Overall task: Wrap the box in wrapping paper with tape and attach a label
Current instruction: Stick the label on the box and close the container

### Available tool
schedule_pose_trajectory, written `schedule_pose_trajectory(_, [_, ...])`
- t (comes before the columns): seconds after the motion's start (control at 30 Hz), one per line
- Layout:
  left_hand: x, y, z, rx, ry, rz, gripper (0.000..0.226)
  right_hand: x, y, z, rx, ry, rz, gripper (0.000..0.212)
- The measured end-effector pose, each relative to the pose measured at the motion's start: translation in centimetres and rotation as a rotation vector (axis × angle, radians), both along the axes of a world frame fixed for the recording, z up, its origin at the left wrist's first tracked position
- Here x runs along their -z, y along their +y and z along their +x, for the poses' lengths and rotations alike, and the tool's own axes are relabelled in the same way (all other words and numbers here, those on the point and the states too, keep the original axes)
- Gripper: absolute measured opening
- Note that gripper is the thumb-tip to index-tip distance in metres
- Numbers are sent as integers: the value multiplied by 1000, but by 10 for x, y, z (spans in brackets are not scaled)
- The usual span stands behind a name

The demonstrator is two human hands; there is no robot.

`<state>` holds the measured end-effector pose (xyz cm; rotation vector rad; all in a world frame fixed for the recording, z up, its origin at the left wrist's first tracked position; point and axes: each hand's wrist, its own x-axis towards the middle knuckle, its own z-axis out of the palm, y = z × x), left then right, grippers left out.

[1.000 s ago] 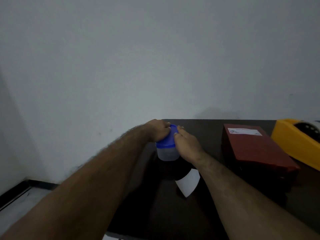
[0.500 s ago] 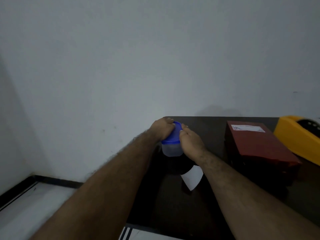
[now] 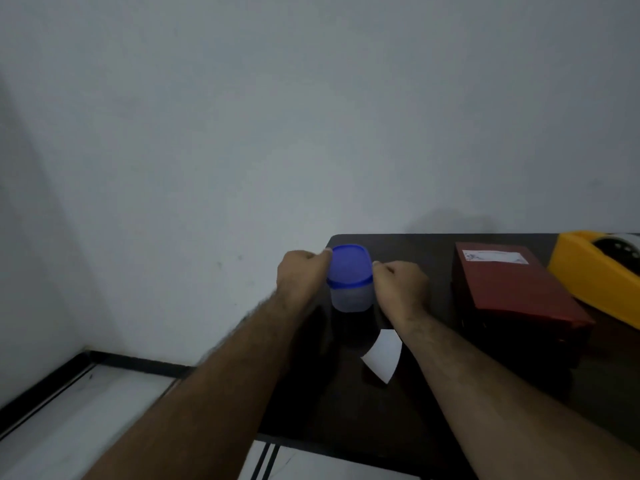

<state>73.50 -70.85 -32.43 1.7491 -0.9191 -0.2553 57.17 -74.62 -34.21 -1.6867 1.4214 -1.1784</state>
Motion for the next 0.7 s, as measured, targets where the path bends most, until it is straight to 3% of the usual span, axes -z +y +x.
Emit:
schedule_pose_trajectory(0.23, [10,-16,-9,85,-135,116,20,-13,-4,19,-42,-15,110,32])
schedule_pose_trajectory(0.4, [1,-50,12,95,-108,149,20,-36,-59,55,-48,123,191,31])
schedule_pose_trajectory(0.7, [-5,-104,31,131,-133,228,34,-31,-116,78,7,69,236,42])
